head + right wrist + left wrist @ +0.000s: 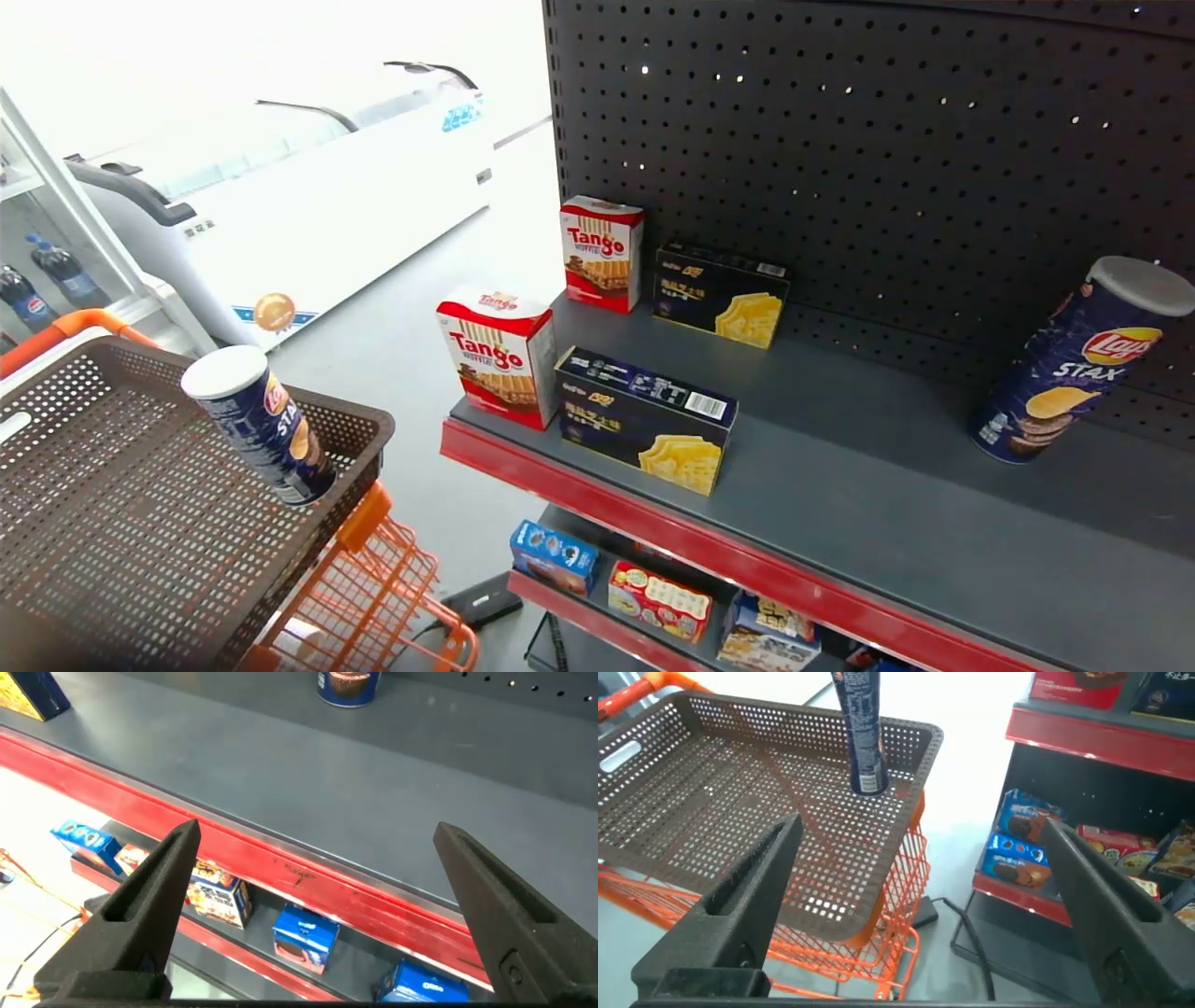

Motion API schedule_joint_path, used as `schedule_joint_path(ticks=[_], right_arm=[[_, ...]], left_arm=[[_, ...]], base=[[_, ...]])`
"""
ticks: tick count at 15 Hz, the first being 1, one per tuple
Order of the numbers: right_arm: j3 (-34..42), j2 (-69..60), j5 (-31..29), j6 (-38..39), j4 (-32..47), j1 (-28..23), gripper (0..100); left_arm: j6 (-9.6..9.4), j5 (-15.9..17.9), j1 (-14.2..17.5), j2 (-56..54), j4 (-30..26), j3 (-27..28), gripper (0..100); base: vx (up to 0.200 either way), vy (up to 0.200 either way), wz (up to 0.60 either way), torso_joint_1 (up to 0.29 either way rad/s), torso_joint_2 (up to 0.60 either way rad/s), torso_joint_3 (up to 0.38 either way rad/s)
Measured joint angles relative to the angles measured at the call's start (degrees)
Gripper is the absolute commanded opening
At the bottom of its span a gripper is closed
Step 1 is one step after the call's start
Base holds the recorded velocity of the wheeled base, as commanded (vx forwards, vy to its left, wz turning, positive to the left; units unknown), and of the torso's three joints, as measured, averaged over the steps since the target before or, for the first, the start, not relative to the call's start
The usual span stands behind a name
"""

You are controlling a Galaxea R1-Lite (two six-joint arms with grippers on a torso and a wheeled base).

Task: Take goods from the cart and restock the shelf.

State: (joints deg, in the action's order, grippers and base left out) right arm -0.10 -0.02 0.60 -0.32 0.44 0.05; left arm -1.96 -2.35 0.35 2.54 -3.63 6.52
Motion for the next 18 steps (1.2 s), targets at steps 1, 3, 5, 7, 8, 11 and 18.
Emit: schedule_joint_path(ticks=[1,3,5,7,8,11,18], right_arm=[[0.0,0.0,0.0,0.0,0.0,0.0,100],[0.0,0.0,0.0,0.0,0.0,0.0,100],[0.0,0.0,0.0,0.0,0.0,0.0,100],[0.0,0.0,0.0,0.0,0.0,0.0,100],[0.0,0.0,0.0,0.0,0.0,0.0,100],[0.0,0.0,0.0,0.0,0.0,0.0,100],[0.0,0.0,0.0,0.0,0.0,0.0,100]], left_arm=[[-0.09,-0.4,0.0,3.2,-0.9,2.8,100],[0.3,-0.8,-0.1,11.3,-1.3,7.4,100],[1.15,-1.1,0.0,21.3,1.0,12.2,100],[1.41,-1.2,1.5,30.4,4.4,15.3,100],[1.32,-1.4,2.7,35.3,7.2,16.2,100],[0.9,-2.2,5.9,49.1,20.3,15.3,100],[-0.52,-5.9,8.6,83.5,67.7,8.5,100]], base=[[0.0,0.0,0.0,0.0,0.0,0.0],[0.0,0.0,0.0,0.0,0.0,0.0],[0.0,0.0,0.0,0.0,0.0,0.0],[0.0,0.0,0.0,0.0,0.0,0.0],[0.0,0.0,0.0,0.0,0.0,0.0],[0.0,0.0,0.0,0.0,0.0,0.0],[0.0,0.0,0.0,0.0,0.0,0.0]])
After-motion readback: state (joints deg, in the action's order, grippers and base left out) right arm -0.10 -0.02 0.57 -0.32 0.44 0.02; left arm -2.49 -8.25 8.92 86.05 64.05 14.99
